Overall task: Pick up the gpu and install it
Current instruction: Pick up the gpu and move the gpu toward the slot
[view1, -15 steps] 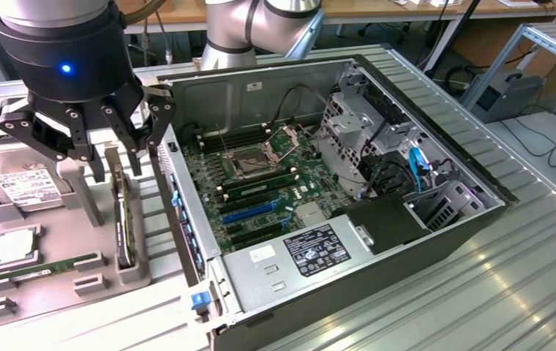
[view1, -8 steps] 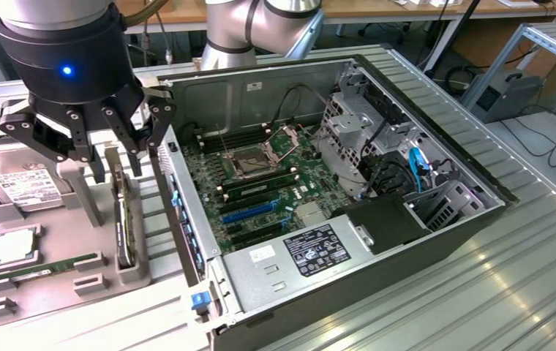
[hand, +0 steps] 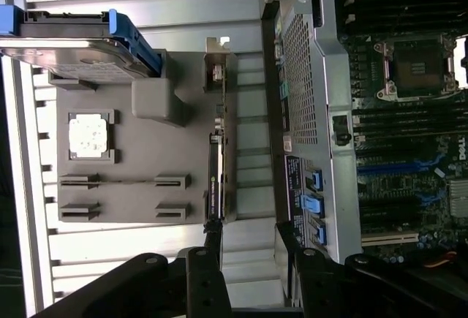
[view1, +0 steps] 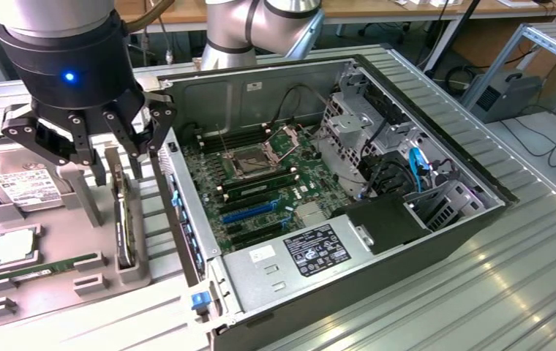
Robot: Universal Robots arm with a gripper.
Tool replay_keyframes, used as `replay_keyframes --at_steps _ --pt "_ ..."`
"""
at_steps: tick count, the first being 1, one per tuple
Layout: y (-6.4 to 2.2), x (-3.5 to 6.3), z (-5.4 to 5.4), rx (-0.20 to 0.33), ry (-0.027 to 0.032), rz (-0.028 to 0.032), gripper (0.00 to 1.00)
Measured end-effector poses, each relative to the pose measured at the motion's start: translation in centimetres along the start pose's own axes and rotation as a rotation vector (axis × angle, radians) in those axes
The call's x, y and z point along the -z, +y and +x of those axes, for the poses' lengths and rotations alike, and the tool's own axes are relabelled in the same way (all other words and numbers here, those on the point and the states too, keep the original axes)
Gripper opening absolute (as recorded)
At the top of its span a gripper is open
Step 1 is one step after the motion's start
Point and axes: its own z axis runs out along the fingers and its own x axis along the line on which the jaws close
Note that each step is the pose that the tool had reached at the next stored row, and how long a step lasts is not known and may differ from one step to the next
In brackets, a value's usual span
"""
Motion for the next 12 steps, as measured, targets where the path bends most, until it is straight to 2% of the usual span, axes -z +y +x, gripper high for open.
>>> replay_keyframes --at_steps 6,12 --pt "-0.04 -0.99 0.0 0.0 0.0 -0.0001 0.42" --pt "-0.06 -1.3 0.0 0.0 0.0 0.0 0.42"
